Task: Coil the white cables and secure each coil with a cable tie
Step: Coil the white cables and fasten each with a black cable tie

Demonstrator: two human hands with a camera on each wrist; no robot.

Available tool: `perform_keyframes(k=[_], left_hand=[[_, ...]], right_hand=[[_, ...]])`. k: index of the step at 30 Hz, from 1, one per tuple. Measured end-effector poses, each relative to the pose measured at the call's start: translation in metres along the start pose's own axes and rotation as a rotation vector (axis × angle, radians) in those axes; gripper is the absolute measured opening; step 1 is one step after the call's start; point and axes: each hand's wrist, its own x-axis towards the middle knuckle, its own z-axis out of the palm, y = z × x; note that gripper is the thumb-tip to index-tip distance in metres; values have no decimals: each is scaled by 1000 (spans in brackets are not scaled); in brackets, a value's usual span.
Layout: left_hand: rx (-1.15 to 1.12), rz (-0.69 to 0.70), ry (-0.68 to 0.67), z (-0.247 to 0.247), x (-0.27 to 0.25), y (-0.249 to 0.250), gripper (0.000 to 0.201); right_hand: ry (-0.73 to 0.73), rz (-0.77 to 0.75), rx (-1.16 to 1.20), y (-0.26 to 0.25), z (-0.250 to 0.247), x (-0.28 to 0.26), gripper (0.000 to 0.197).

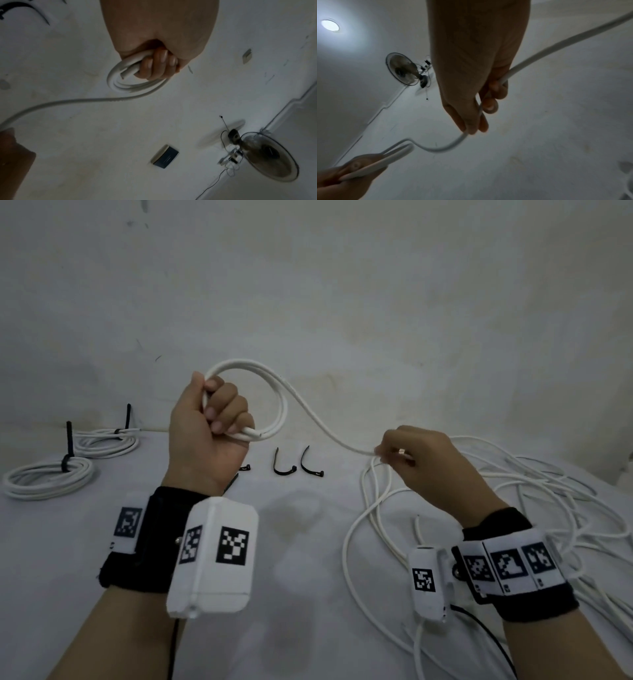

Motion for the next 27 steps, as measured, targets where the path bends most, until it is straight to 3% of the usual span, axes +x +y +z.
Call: perform_keyframes(k=[5, 11, 15, 18, 22, 27], left_hand=[[171, -1, 33, 6, 0, -12, 40], [404, -39, -1, 10, -1, -29, 39], [525, -157, -94, 18, -11, -49, 37], [627, -202, -165, 23, -21, -62, 36], [755, -232, -202, 25, -27, -69, 37], [736, -256, -209, 27, -28, -67, 36]], right_hand=[[-327, 1, -196, -39, -6, 4, 11], [-396, -77, -46, -83, -17, 2, 12], [-269, -166, 154, -86, -23, 5, 5], [-74, -197, 255, -82, -25, 7, 6], [178, -119, 316, -70, -21, 7, 25], [306, -55, 280, -65, -12, 7, 37]])
